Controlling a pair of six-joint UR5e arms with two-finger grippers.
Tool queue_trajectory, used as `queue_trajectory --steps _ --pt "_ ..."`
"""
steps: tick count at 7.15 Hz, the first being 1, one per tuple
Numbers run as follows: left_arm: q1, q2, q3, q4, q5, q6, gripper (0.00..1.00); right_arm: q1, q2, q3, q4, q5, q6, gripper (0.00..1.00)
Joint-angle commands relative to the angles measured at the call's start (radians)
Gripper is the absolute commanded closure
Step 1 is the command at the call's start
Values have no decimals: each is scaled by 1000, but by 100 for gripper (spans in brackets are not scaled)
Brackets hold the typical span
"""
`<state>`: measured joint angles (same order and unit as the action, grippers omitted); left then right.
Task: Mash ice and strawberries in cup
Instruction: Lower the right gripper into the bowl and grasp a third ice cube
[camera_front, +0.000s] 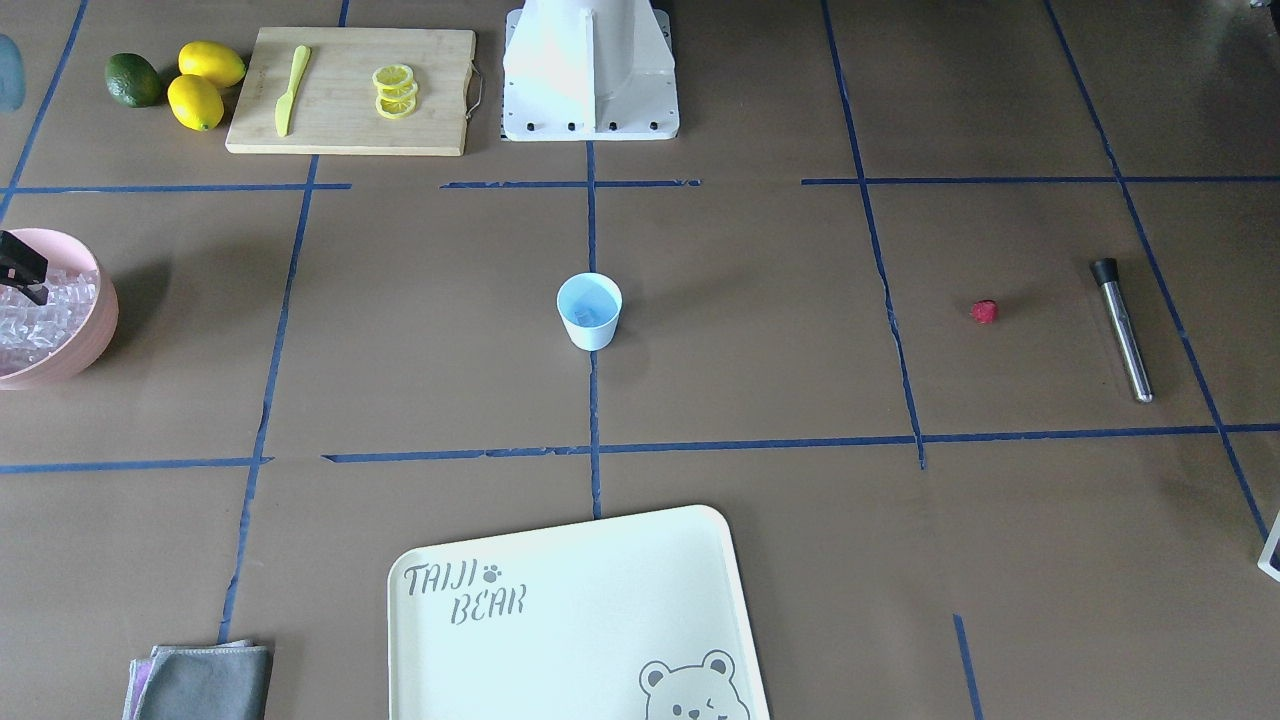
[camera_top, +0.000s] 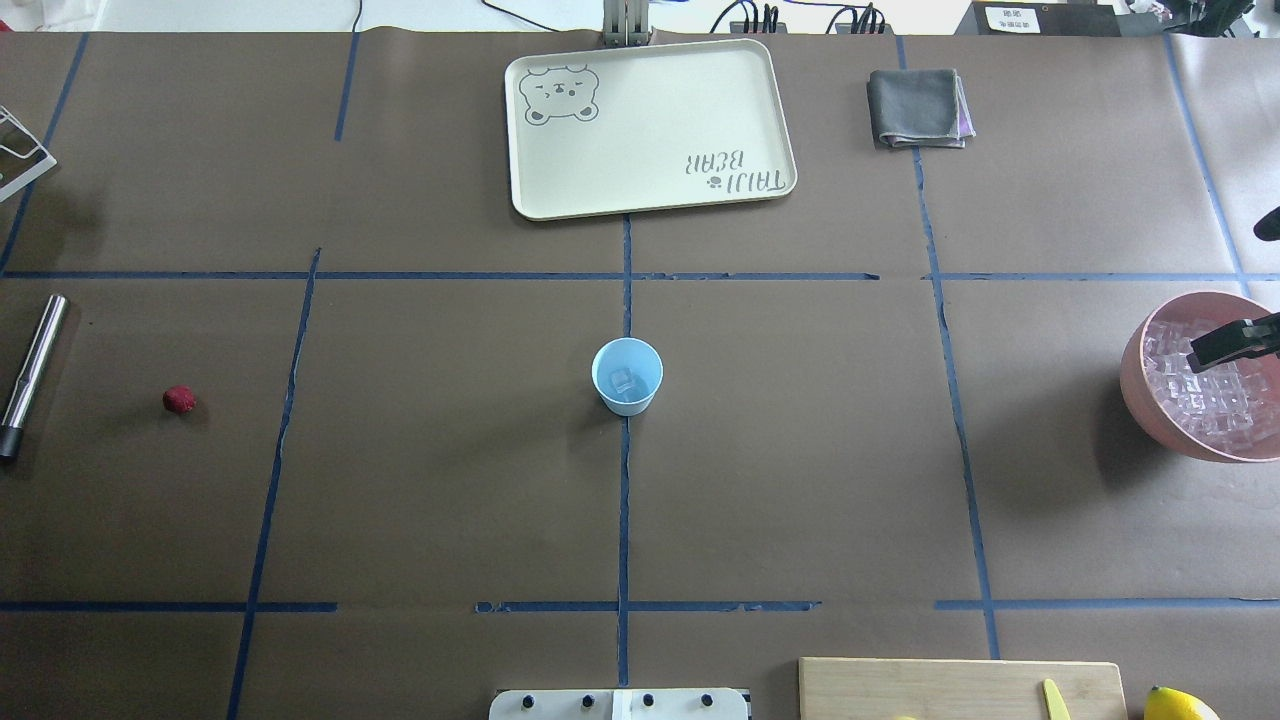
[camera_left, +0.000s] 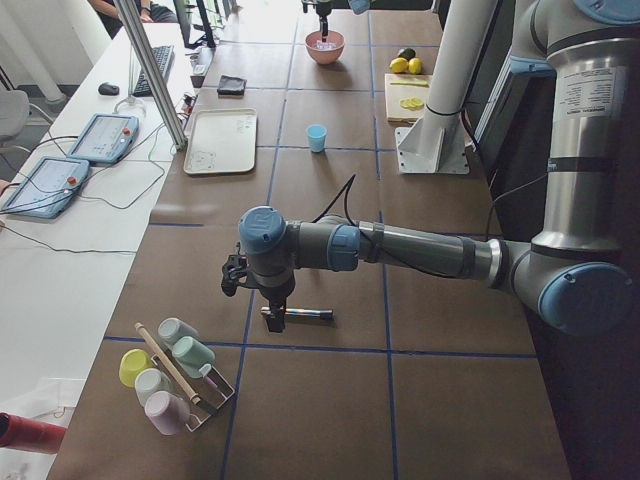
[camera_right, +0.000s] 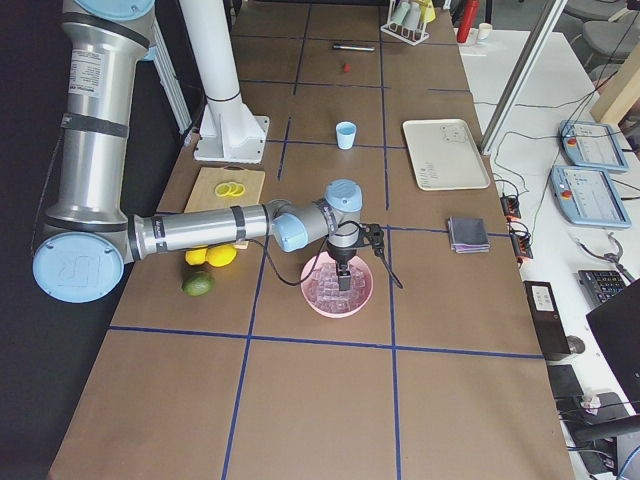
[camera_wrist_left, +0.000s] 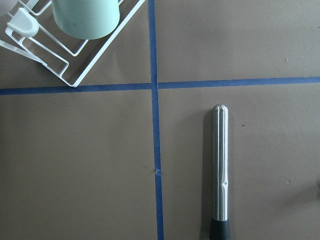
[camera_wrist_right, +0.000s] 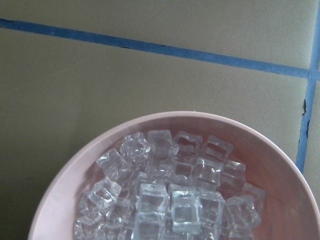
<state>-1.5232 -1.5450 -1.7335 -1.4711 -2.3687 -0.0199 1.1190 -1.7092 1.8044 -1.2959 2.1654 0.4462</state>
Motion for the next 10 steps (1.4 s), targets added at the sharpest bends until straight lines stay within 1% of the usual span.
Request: queue_trajectory --steps 1,6,8,9,10 --pt "0 0 0 0 0 0 0 -2 20 -39 1 2 2 1" --pt "0 0 0 0 0 0 0 -25 22 -43 1 -2 0 5" --pt "0 0 0 0 0 0 0 -27 33 -63 3 -2 0 7" --pt "0 0 0 0 0 0 0 -27 34 -63 3 -2 0 17" --pt "0 0 0 0 0 0 0 -27 36 -60 3 -2 0 52"
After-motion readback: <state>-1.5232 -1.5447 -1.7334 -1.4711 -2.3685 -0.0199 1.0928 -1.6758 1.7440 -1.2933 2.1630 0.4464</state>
